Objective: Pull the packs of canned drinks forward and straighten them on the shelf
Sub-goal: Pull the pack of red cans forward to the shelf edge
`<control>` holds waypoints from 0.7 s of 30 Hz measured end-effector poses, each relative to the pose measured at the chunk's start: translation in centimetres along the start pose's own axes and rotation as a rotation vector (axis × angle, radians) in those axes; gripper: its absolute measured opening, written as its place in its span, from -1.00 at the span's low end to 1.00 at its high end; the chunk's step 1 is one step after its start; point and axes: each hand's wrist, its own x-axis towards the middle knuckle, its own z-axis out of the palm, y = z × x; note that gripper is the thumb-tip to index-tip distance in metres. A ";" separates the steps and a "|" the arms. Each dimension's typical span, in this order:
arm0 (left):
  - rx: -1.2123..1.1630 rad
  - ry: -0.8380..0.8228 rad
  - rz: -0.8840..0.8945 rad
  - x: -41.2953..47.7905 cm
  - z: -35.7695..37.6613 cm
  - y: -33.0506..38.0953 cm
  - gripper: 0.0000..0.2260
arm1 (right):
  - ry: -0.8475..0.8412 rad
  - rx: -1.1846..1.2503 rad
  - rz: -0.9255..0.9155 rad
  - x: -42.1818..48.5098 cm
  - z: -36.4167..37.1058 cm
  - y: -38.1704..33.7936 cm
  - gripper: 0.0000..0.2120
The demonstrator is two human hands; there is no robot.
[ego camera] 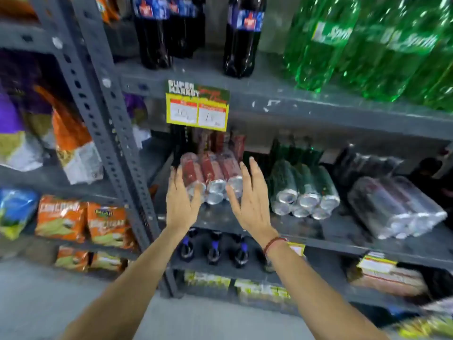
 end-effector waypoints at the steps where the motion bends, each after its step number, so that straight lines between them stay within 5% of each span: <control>1: -0.066 -0.030 -0.137 1.1 0.8 -0.5 -0.31 | -0.062 0.020 0.080 0.1 1.1 0.4 -0.38; 4: -0.269 -0.087 -0.430 4.5 2.0 -0.6 -0.25 | -0.201 0.038 0.287 2.6 3.3 1.4 -0.34; 7: -0.371 -0.120 -0.616 7.4 2.7 -0.8 -0.40 | -0.303 0.100 0.504 6.8 5.1 2.8 -0.30; 11: -0.546 -0.151 -0.769 9.7 2.7 -1.2 -0.50 | -0.485 0.552 0.896 9.9 6.1 4.7 -0.50; 16: -0.645 -0.158 -0.813 9.8 3.1 -1.9 -0.52 | -0.415 0.850 0.953 9.3 6.7 5.2 -0.74; 21: -0.738 -0.048 -0.682 8.5 3.3 -1.8 -0.51 | -0.271 0.992 0.915 8.0 6.8 5.1 -0.56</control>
